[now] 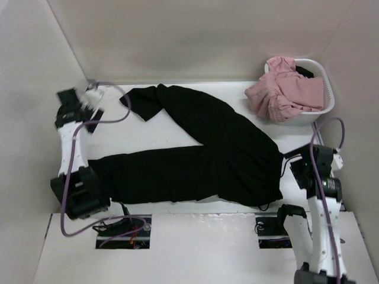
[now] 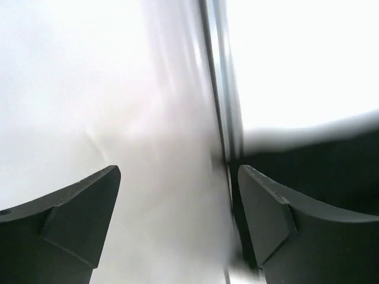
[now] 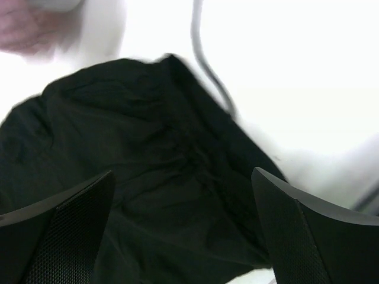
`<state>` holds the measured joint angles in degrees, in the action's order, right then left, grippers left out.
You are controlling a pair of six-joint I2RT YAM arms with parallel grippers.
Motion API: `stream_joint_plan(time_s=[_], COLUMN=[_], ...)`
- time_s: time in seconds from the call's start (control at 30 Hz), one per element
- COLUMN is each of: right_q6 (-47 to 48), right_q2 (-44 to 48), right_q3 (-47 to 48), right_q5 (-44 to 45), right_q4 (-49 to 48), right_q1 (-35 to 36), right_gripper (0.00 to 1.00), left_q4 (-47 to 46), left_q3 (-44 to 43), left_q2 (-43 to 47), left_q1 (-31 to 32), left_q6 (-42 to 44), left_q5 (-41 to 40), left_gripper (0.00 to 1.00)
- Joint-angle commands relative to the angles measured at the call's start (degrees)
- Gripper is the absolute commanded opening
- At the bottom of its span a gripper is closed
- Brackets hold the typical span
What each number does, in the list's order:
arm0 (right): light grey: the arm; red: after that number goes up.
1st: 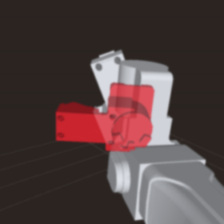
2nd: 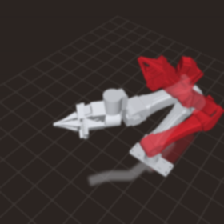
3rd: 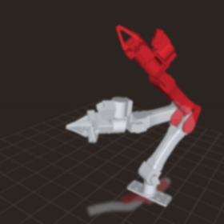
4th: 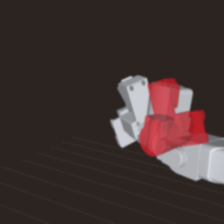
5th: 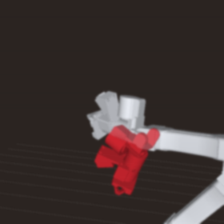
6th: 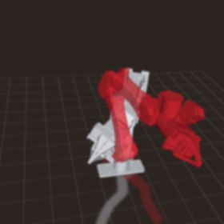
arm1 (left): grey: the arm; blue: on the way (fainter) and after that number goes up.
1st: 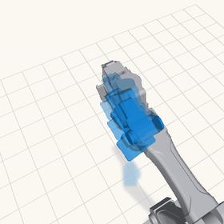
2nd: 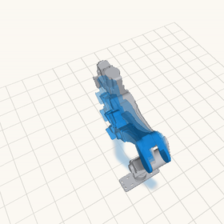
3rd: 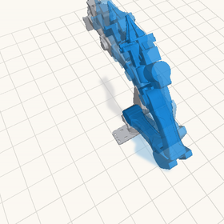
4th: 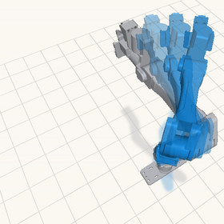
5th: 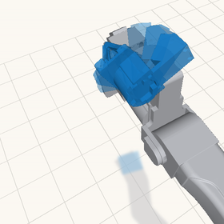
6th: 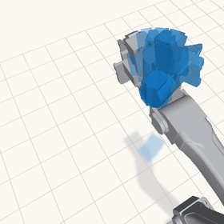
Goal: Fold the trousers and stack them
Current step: Flatten the trousers out
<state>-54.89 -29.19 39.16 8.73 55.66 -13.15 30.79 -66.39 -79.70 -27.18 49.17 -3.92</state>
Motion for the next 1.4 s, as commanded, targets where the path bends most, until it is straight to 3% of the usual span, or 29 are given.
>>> stream_joint_plan(time_s=[0.0, 0.1, 0.2, 0.37, 0.5, 0.73, 0.97, 1.07, 1.2, 1.37], right_q6=[6.5, 8.4, 7.2, 5.4, 2.9, -0.6, -0.2, 1.5, 7.1, 11.9], right_q2=[-10.8, -21.4, -29.8, -43.6, -50.3, -52.3, -54.0, -54.6, -56.9, -60.5], right_q3=[3.6, 3.7, 3.2, 6.3, 8.7, 8.3, 8.4, 8.3, 10.8, 15.6], right_q5=[0.9, -0.5, -0.4, 0.8, 2.9, 6.6, 7.4, 7.4, 5.0, 4.5], right_q4=[-13.4, -22.8, -30.0, -34.9, -35.0, -33.3, -31.0, -31.2, -33.4, -33.3], right_q1=[4.7, 6.2, 6.5, 9.1, 11.5, 12.9, 14.2, 14.3, 15.3, 16.4], right_gripper=[1.00, 1.00, 1.00, 1.00, 1.00, 1.00, 1.00, 1.00, 1.00, 1.00], left_q4=[1.3, 1.8, 2.7, -0.3, -3.5, -6.4, -10.8, -11.2, -9.4, -4.7], left_q3=[-12.7, -22.6, -31.8, -42.4, -43.8, -37.7, -23.1, -19.7, -19.2, -27.2], left_q2=[-8.7, -21.9, -34.2, -47.9, -52.7, -54.5, -46.3, -40.6, -31.9, -36.7], left_q1=[14.0, 23.0, 28.0, 30.0, 30.0, 26.4, 15.6, 13.0, 11.6, 11.0], left_q6=[-11.1, -19.1, -23.4, -26.8, -25.4, -19.0, -7.8, -6.4, -8.0, -9.8], left_q5=[3.6, 4.0, 4.0, 1.3, -0.3, -10.2, -9.9, -5.8, 6.9, 7.2], left_gripper=[0.83, 0.91, 0.93, 0.95, 0.94, 0.68, 0.64, 0.68, 0.90, 0.98])
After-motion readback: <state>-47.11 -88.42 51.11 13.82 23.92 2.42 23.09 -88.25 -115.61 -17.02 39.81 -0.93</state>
